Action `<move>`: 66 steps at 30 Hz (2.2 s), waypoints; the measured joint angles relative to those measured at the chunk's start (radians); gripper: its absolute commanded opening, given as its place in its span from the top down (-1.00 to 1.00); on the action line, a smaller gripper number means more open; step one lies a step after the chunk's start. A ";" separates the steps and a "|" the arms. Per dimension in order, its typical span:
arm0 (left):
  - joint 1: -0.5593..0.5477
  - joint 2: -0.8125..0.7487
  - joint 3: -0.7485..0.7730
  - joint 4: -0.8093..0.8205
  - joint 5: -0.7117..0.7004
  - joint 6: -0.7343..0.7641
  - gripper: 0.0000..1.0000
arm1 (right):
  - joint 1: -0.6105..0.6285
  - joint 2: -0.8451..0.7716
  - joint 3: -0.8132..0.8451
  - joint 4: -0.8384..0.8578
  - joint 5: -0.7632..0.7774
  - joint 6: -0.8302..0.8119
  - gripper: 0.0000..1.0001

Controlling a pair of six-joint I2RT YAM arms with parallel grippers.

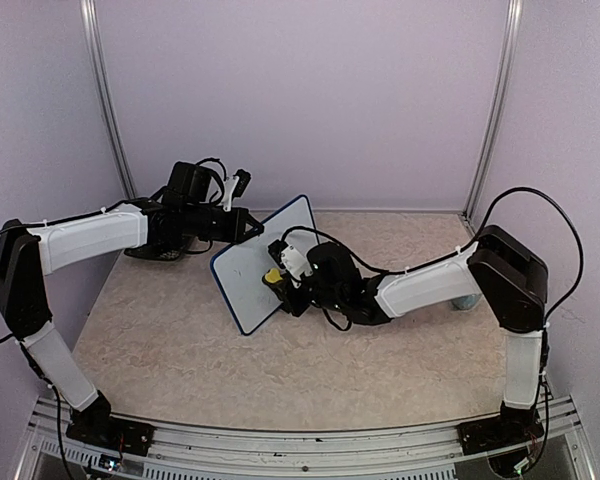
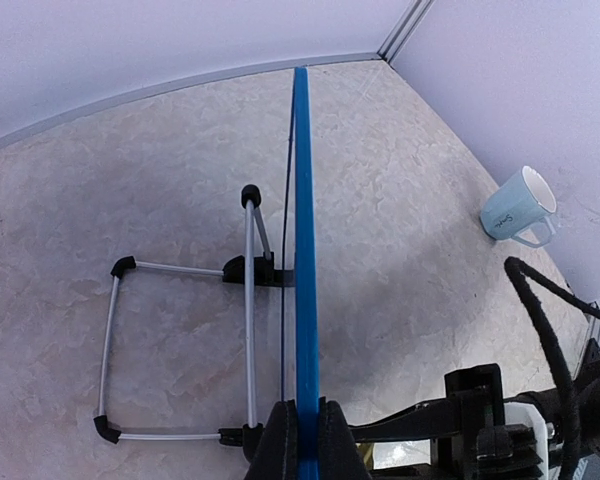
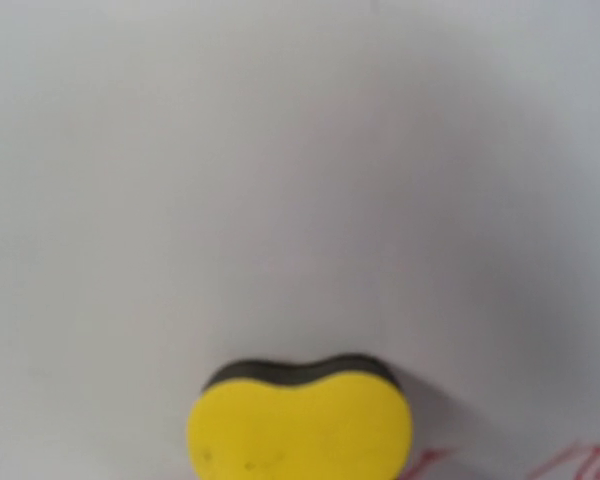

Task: Erase the whiteboard
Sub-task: Erase the whiteboard at the center of the board.

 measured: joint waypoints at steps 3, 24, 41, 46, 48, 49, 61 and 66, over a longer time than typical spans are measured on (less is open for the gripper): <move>0.000 0.000 0.000 0.000 0.000 0.000 1.00 | 0.000 0.001 0.008 0.001 -0.015 0.002 1.00; 0.000 0.000 0.000 0.000 -0.001 0.001 1.00 | -0.001 0.060 -0.037 0.029 -0.050 0.055 1.00; 0.004 0.000 0.000 -0.001 -0.001 0.001 1.00 | -0.001 0.056 -0.035 0.025 -0.048 0.039 1.00; 0.003 0.000 0.000 -0.001 0.003 0.000 1.00 | -0.001 -0.004 -0.035 -0.023 -0.037 0.011 1.00; 0.003 0.000 0.000 -0.001 0.003 -0.001 1.00 | -0.001 -0.042 -0.035 -0.027 -0.030 -0.003 1.00; 0.003 0.000 0.000 -0.001 0.003 -0.001 1.00 | -0.001 -0.063 -0.035 -0.027 -0.027 -0.009 1.00; 0.003 0.000 0.000 -0.001 0.003 -0.002 1.00 | -0.001 -0.064 -0.001 -0.015 -0.009 -0.029 1.00; 0.003 0.000 0.000 -0.002 0.002 -0.002 1.00 | -0.001 0.033 0.004 -0.031 -0.036 0.000 1.00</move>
